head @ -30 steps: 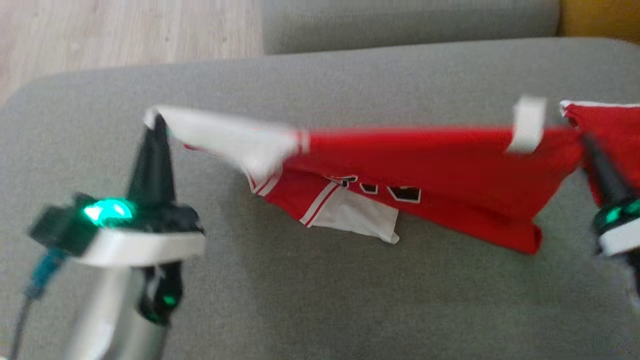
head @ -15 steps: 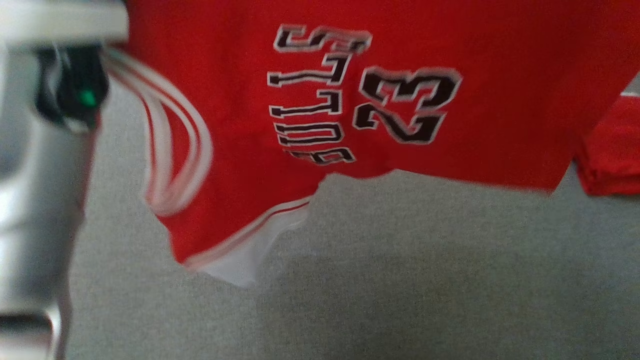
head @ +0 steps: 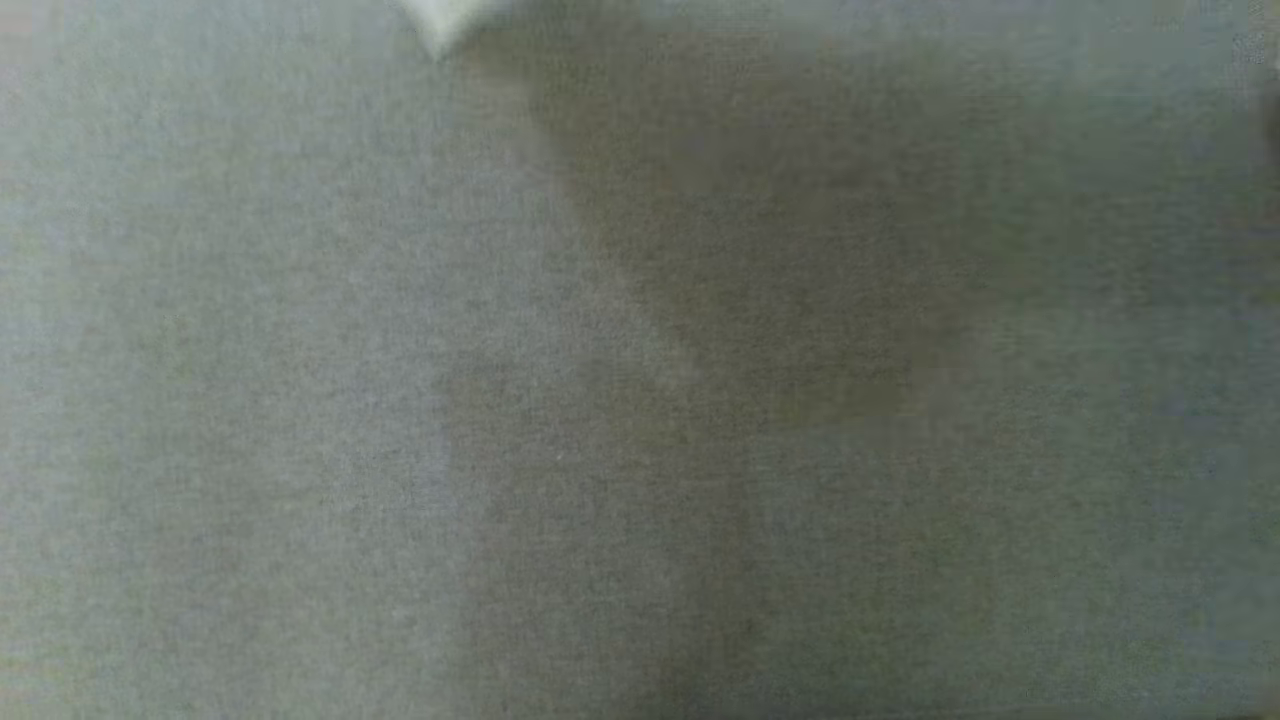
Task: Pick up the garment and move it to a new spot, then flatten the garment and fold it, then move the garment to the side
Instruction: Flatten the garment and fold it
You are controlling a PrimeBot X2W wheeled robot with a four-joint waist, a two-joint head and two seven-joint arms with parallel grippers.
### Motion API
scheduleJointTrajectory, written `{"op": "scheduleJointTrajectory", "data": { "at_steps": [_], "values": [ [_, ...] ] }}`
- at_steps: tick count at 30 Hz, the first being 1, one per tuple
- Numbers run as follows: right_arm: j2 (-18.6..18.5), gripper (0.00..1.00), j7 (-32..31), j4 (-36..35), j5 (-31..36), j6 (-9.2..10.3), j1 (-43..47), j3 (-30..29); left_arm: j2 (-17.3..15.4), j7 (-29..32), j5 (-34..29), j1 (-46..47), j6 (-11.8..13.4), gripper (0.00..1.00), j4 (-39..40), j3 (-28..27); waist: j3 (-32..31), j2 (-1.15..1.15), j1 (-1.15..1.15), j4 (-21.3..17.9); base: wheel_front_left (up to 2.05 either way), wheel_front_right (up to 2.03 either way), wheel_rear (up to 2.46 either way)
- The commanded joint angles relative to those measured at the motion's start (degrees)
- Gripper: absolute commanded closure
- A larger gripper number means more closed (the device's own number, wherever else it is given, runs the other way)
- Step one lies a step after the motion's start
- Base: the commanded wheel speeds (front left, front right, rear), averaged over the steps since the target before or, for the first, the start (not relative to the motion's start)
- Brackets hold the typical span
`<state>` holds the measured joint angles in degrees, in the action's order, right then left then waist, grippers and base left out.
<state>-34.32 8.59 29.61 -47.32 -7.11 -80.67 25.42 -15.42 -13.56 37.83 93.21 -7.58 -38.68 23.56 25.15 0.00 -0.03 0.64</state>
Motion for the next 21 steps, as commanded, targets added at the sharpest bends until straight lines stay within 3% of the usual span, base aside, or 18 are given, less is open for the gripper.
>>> {"op": "scheduleJointTrajectory", "data": {
  "at_steps": [1,6,11,17,21],
  "values": [
    [0.26,1.00,1.19,0.05,0.38,-0.37,-0.82,0.16,-1.96,-0.47,-0.08,2.53,0.09,1.00,0.72,-0.27,3.22,0.00,0.03,1.15,0.00,0.00,0.00],
    [-0.36,1.00,3.99,4.71,0.23,-0.37,-3.79,3.64,-1.45,-1.32,2.46,3.20,0.09,1.00,0.40,2.40,4.89,0.00,0.03,2.40,0.00,0.00,0.00],
    [-2.19,1.00,4.83,7.00,-1.56,-0.37,-2.26,8.50,-2.78,-1.41,5.76,-3.06,0.09,1.00,4.98,4.74,6.05,0.00,0.03,3.31,0.00,0.00,0.00],
    [-4.36,1.00,5.75,9.26,-5.21,-0.37,6.24,13.20,-6.40,-1.42,9.75,-18.81,0.09,1.00,12.83,8.03,2.90,0.00,0.03,3.70,0.00,0.00,0.00],
    [-6.90,1.00,6.08,9.22,-8.85,-0.37,17.43,17.47,-10.31,-1.43,13.33,-34.49,0.09,1.00,18.80,10.15,-2.10,0.00,0.03,3.71,0.00,0.00,0.00]
  ]
}}
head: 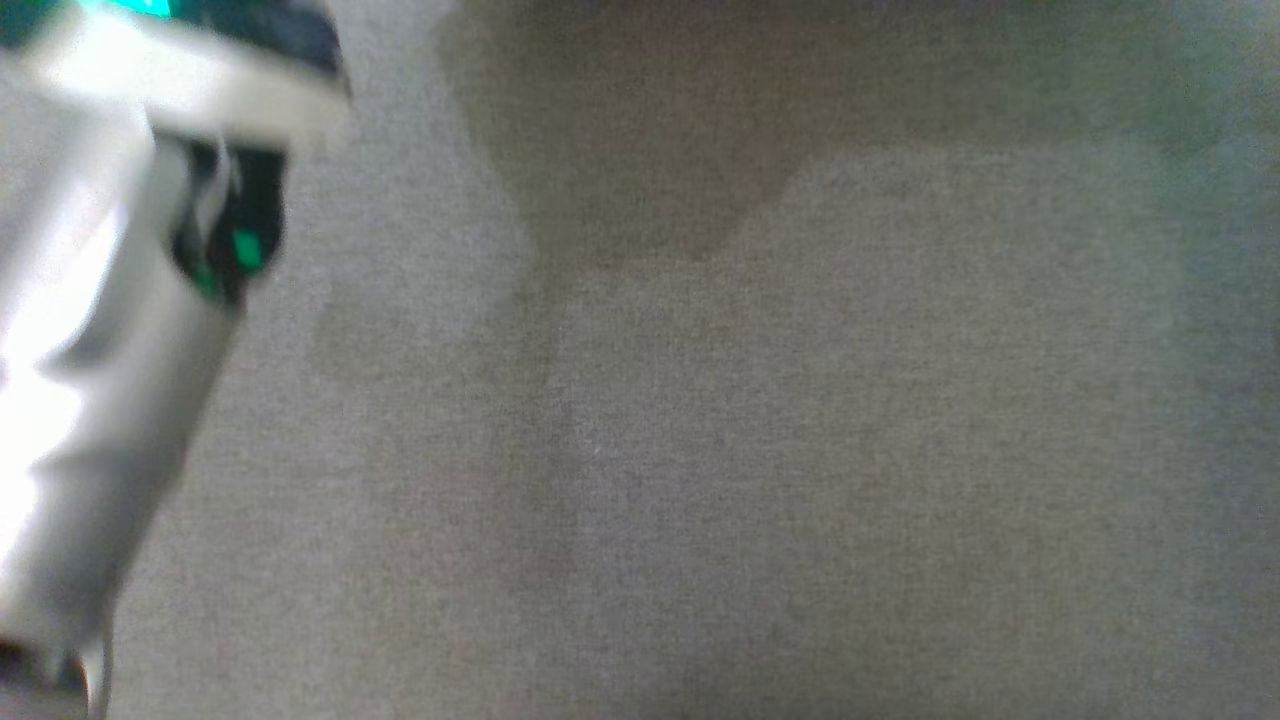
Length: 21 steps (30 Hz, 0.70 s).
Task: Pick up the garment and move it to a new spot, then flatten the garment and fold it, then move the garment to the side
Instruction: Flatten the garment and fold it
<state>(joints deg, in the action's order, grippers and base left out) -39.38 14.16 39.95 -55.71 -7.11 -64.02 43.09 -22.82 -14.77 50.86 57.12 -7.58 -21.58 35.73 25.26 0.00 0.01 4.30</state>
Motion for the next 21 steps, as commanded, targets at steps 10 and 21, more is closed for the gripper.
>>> {"op": "scheduleJointTrajectory", "data": {
  "at_steps": [10,21],
  "values": [
    [-8.56,1.00,0.77,-8.94,-7.72,-0.37,22.35,4.27,-6.83,-0.22,7.05,-26.89,1.76,1.00,11.04,-0.49,-10.04,0.00,-0.01,-1.00,0.00,0.00,0.00],
    [-10.67,1.00,0.83,-13.95,-9.07,-0.37,40.28,0.98,-5.69,-0.22,8.51,-45.98,5.72,1.00,16.29,1.89,-15.94,0.00,-0.01,-2.00,0.00,0.00,0.00]
  ]
}}
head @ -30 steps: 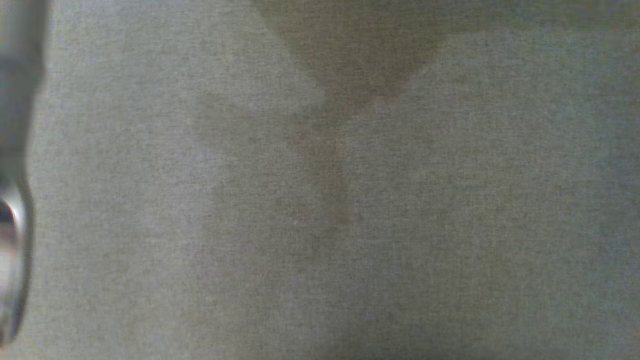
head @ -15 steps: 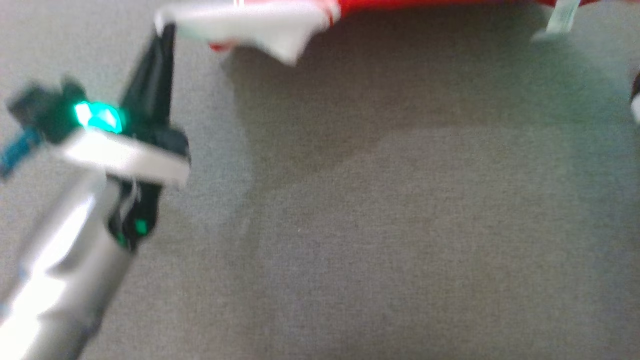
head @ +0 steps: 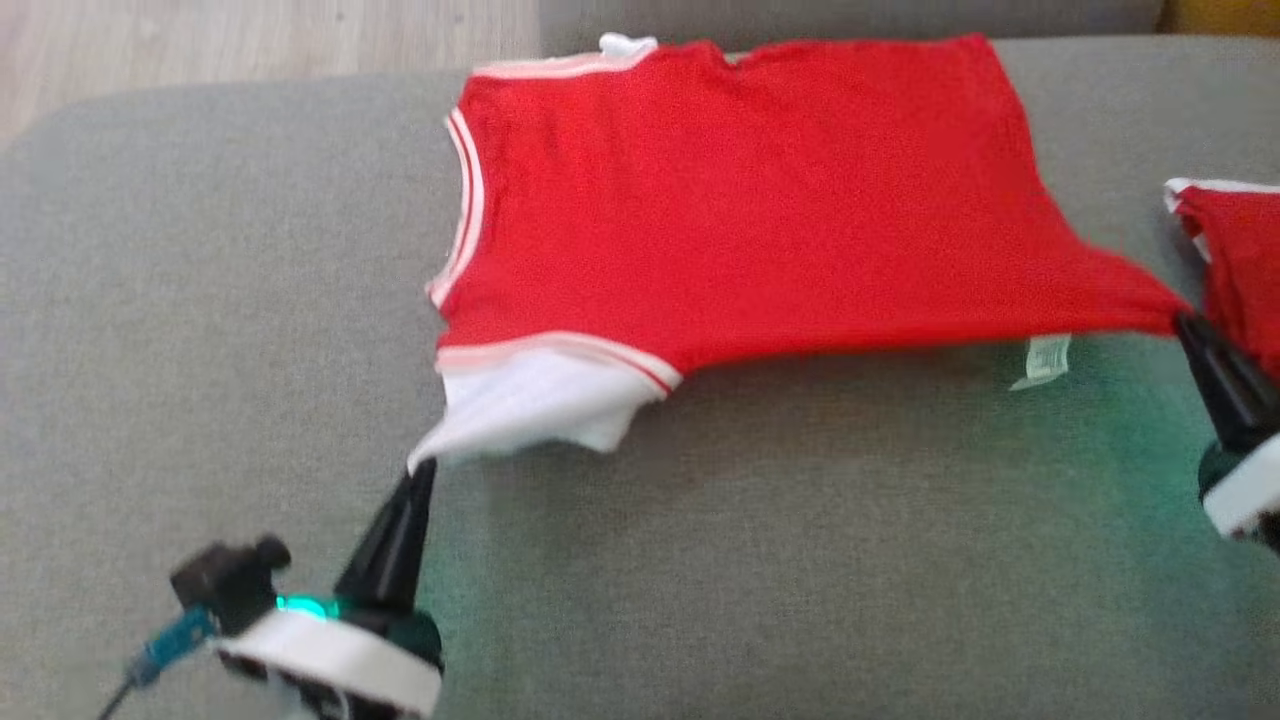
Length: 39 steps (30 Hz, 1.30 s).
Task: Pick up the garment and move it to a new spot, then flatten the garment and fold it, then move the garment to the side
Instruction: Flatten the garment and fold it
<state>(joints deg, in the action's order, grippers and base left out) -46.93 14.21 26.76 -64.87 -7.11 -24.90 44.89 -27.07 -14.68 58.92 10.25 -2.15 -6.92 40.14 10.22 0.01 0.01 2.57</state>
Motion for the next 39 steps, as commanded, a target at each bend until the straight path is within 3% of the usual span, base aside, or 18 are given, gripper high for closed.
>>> {"op": "scheduleJointTrajectory", "data": {
  "at_steps": [1,9,15,24,39],
  "values": [
    [-3.17,1.00,0.77,-1.26,0.38,-0.37,2.84,-1.66,-1.37,-0.31,0.57,-0.57,0.57,1.00,2.08,-2.39,-1.25,-0.01,-0.01,-0.38,0.00,0.00,0.00],
    [-2.59,1.00,0.78,-5.79,2.10,-0.37,15.37,-8.45,-2.55,0.00,2.73,-9.75,2.54,1.00,6.86,-1.80,-2.97,-0.01,-0.01,-1.24,0.00,0.00,0.00],
    [-2.04,1.00,0.78,-8.25,3.85,-0.37,18.53,-12.33,-2.83,0.26,3.46,-9.85,3.62,1.00,9.68,-2.59,-2.13,-0.01,-0.01,-1.31,0.00,0.00,0.00],
    [0.66,1.00,-1.25,-7.76,5.99,-0.37,13.40,-15.11,0.93,1.82,3.56,2.05,3.61,1.00,7.25,-4.93,2.91,-0.01,-0.01,0.04,0.00,0.00,0.00],
    [3.33,1.00,-3.82,-2.73,10.44,-0.37,-1.73,-16.34,5.80,3.98,-0.26,24.31,-1.82,1.00,-6.91,-4.67,11.88,-0.01,-0.01,0.59,0.00,0.00,0.00]
  ]
}}
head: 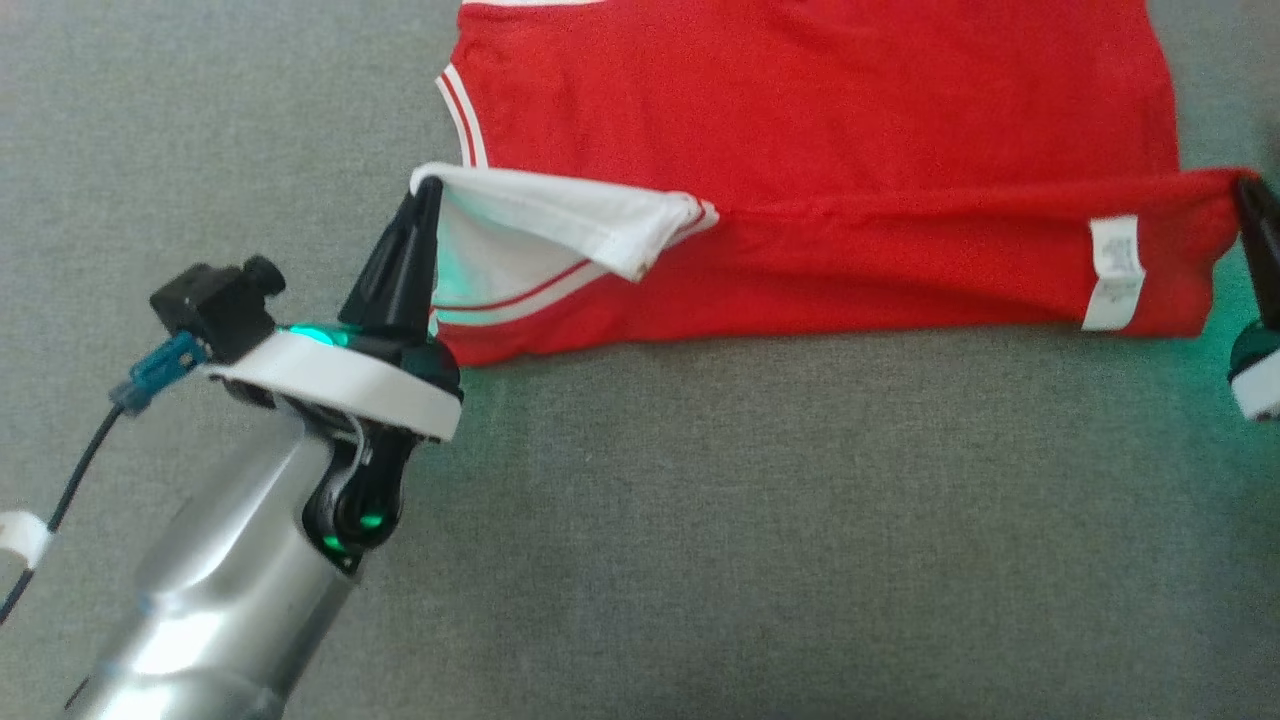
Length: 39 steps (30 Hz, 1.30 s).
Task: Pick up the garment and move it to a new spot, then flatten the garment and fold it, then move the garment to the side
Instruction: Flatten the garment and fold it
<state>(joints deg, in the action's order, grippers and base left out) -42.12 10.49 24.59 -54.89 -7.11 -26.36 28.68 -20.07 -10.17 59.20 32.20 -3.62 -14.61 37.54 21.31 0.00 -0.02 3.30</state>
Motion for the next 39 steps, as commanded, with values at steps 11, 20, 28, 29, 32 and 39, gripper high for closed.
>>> {"op": "scheduleJointTrajectory", "data": {
  "at_steps": [11,20,28,29,32,39],
  "values": [
    [1.57,0.00,2.00,4.39,2.55,-0.37,-5.00,0.15,0.35,-3.88,-4.76,5.62,-2.26,0.00,-5.80,-1.81,1.53,0.00,0.02,-0.27,0.00,0.00,0.00],
    [7.68,0.00,4.46,0.37,7.01,-0.37,1.60,-8.63,3.05,-4.80,-20.00,-4.74,2.94,0.00,-1.45,-8.36,-3.14,0.00,0.02,-1.03,0.00,0.00,0.00],
    [13.96,0.00,4.50,-4.96,12.37,-0.37,11.82,-14.05,5.61,-4.82,-29.39,-14.71,6.85,0.00,-5.03,-11.57,-6.90,0.00,0.02,-2.35,0.00,0.00,0.00],
    [14.23,0.00,4.50,-5.05,12.63,-0.37,12.37,-14.34,5.78,-4.82,-30.02,-14.87,7.16,0.00,-6.04,-11.88,-7.17,0.00,0.02,-2.51,0.00,0.00,0.00],
    [15.09,0.00,4.50,-5.31,13.38,-0.37,13.41,-15.26,6.45,-4.82,-32.30,-14.42,7.46,0.00,-9.80,-12.55,-7.64,0.00,0.02,-3.04,0.00,0.00,0.00],
    [15.50,0.00,4.50,-5.43,14.13,-0.37,13.97,-15.87,9.05,-4.83,-33.87,-11.35,6.77,0.00,-16.11,-13.41,-7.13,0.00,0.02,-3.25,0.00,0.00,0.00]
  ]
}}
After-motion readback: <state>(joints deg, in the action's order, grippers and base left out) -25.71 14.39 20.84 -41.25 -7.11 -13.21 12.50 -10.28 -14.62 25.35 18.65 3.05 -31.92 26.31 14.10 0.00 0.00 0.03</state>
